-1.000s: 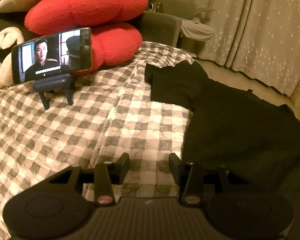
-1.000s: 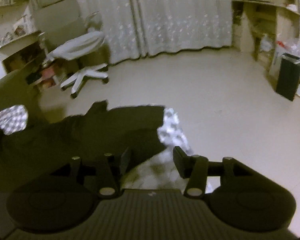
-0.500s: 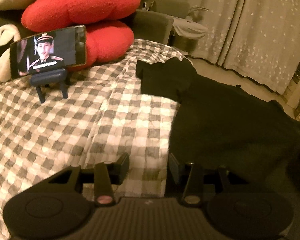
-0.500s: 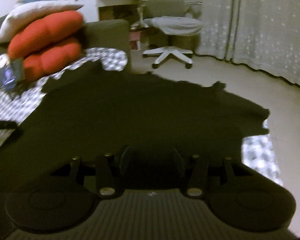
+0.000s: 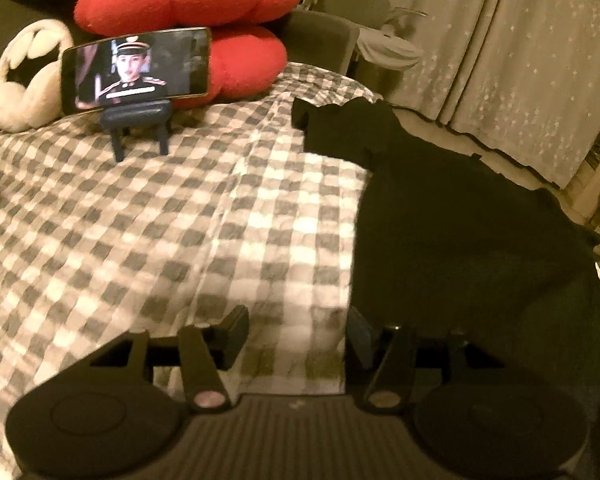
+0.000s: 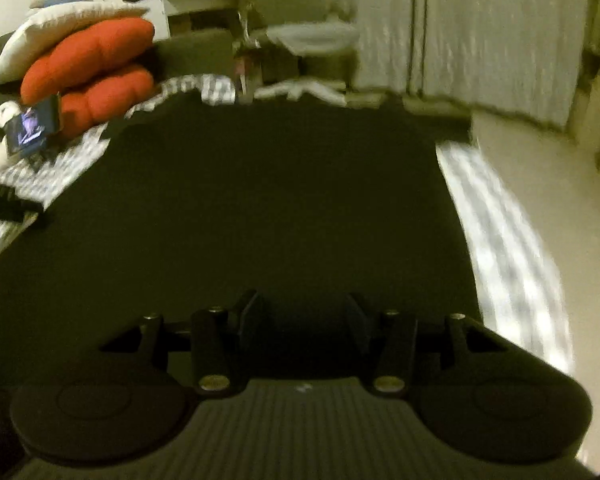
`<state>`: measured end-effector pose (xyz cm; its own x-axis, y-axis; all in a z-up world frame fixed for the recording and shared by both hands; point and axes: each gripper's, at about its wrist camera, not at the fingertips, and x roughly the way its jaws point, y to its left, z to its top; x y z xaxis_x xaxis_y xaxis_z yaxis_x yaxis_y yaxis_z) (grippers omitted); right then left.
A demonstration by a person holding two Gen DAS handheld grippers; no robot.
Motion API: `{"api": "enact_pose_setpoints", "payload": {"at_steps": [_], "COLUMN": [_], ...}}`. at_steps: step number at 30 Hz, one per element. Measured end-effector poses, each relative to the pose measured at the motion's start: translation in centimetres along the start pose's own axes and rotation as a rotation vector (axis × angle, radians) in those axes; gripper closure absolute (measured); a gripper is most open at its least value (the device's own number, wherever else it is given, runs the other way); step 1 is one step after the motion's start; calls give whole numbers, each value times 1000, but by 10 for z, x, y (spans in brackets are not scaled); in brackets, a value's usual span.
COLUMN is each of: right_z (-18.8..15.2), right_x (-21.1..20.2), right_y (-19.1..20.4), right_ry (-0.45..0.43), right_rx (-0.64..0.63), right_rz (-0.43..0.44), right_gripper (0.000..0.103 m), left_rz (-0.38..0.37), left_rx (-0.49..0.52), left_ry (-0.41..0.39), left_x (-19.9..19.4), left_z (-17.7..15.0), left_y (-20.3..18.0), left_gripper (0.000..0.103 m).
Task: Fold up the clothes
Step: 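Lay the lifted edge down and smooth it with both grippers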
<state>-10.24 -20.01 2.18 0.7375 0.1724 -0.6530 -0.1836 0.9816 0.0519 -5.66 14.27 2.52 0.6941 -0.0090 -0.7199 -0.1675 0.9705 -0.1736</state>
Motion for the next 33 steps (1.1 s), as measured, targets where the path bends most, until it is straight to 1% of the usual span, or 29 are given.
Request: {"api": "enact_pose_setpoints", "payload": {"at_steps": [1, 2, 4, 7, 9, 10, 12, 14, 17, 19, 21, 23, 26, 28, 29, 31, 33], "right_z": [-11, -18, -34, -54, -65, -68, -70, -70, -69, -71, -69, -75, -65, -60, -58, -55, -58], "right_x": [-6, -13, -29, -46, -53, -53, -52, -51, -49, -47, -47, -61, -66, -59, -52, -36, -19], "right_y": [-3, -2, -4, -4, -13, -17, -17, -15, -19, -12, 0, 7, 44, 70, 80, 97, 116], "right_ry": [8, 5, -5, -33, -21, -11, -5, 13, 34, 50, 27, -57, -145, -156, -152, -131, -120], "right_rx": [13, 1, 5, 23, 94, 133, 150, 165, 231, 201, 165, 145, 41, -25, -36, -44, -92], "right_rz": [-2, -18, -62, -150, -168, -180, -208, -203, -190, -212, -237, -186, -119, -60, -30, 9, 27], "right_gripper": [51, 51, 51, 52, 56, 56, 56, 56, 56, 55, 53, 53, 53, 53, 53, 53, 53], "left_rz": [1, 2, -1, -5, -7, -9, -16, -27, -35, -30, -26, -19, -18, -22, -21, -19, -20], "left_rx": [-2, -3, -9, -41, -53, -50, -41, -44, -62, -60, -59, -52, -38, -42, -39, -29, -19], "left_ry": [-1, -2, 0, 18, 35, 36, 30, 31, 42, 42, 43, 42, 41, 40, 40, 39, 36], "left_x": [-2, -4, -7, -8, -6, -8, -11, -12, -12, -12, -13, -13, -12, -12, -12, -13, -14], "left_z": [-1, -1, -3, -6, -9, -10, -11, -12, -12, -12, -13, -13, -13, -13, -13, -14, -14], "left_y": [1, 3, 5, 7, 6, 5, 4, 5, 9, 9, 10, 9, 8, 8, 8, 7, 6], "left_gripper": [46, 45, 45, 44, 44, 44, 44, 43, 43, 43, 43, 43, 43, 43, 43, 43, 43]}}
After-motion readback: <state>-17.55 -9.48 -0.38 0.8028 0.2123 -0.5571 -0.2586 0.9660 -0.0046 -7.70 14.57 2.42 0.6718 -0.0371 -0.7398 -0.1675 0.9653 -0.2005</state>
